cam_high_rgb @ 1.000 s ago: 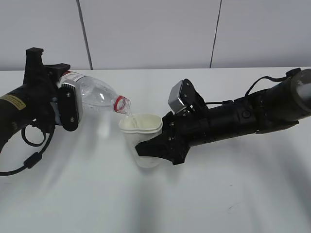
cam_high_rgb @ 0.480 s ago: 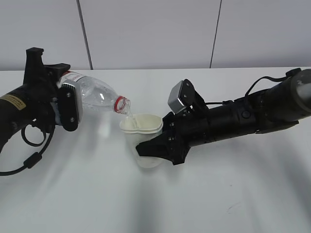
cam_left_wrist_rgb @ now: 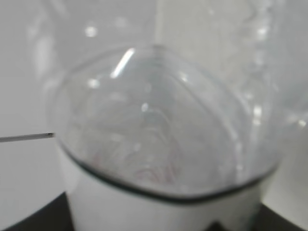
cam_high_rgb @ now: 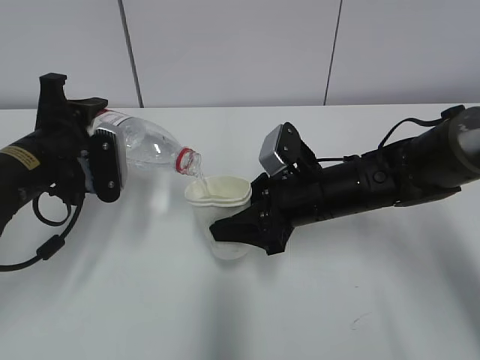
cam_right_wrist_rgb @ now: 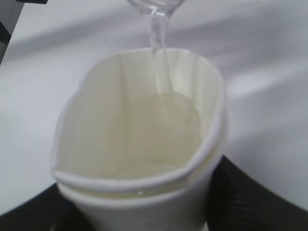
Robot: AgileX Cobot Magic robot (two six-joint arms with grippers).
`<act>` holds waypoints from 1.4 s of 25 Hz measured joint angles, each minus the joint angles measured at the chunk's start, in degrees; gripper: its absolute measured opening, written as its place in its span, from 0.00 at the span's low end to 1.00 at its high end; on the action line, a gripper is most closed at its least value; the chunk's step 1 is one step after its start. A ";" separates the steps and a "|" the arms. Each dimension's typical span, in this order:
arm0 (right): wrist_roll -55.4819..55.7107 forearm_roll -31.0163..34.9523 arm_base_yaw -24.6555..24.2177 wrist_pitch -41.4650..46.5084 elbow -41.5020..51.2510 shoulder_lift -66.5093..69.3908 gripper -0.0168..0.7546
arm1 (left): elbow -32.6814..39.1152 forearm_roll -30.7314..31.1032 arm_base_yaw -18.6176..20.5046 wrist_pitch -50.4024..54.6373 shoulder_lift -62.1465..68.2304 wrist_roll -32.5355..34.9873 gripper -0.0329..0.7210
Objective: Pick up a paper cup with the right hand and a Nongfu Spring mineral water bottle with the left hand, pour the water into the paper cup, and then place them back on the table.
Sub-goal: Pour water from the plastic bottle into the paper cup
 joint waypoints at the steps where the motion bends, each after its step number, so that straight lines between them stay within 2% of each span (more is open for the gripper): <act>1: 0.00 0.00 0.00 0.00 0.00 0.00 0.57 | 0.00 0.00 0.00 -0.06 0.00 0.00 0.53; 16: 0.00 0.11 0.00 0.00 0.00 0.00 0.57 | 0.00 -3.73 -2.32 -0.35 0.00 0.00 0.53; 25: -0.22 2.71 0.02 0.10 0.00 0.00 0.57 | 0.00 -6.42 -3.50 -0.66 0.00 0.00 0.53; 35: -2.07 5.53 0.02 0.15 0.00 0.00 0.57 | 0.00 -12.73 -6.10 -0.73 0.00 -0.85 0.53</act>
